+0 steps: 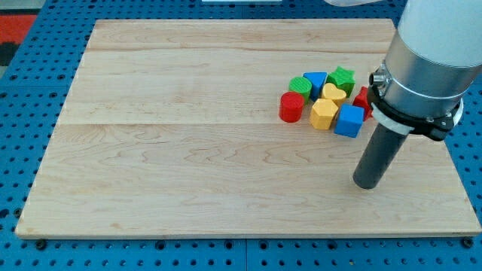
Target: Separate the green circle from the group of blocks
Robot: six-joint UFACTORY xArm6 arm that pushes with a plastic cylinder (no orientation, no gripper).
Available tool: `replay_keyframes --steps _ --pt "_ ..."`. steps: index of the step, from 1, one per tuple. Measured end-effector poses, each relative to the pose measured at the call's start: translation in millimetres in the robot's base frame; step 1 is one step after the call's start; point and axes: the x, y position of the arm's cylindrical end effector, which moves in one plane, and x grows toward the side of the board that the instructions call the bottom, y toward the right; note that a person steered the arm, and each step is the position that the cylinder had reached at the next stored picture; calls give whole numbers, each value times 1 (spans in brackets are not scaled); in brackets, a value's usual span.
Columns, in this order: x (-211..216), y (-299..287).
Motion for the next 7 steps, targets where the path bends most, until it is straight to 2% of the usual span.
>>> replay_keyframes --steps 3,5,6,7 --pt "-16 0" --pt "-43 5" --pt "-74 13" --pt "-112 -5"
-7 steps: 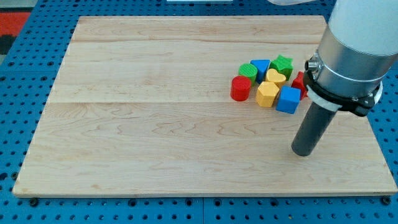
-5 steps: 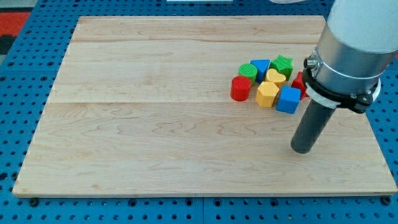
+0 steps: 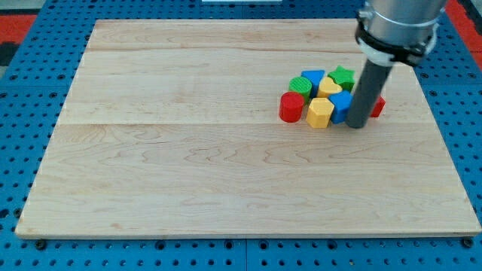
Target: Separate the green circle from the group of blocks
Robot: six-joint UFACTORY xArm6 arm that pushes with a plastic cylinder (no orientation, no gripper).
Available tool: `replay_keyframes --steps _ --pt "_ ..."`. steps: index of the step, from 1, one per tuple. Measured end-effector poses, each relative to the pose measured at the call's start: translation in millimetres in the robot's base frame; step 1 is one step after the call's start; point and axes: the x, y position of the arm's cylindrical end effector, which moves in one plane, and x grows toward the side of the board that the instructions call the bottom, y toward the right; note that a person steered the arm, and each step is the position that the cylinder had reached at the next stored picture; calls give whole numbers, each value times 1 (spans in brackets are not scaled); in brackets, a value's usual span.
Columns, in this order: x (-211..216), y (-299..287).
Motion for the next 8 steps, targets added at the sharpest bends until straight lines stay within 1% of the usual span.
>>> replay_keyframes --steps 1,3,4,5,6,8 --pt "0 -8" --pt "-16 -20" --pt "-21 -37" --pt "-34 -37" --pt "-43 -62" --pt "-120 -102"
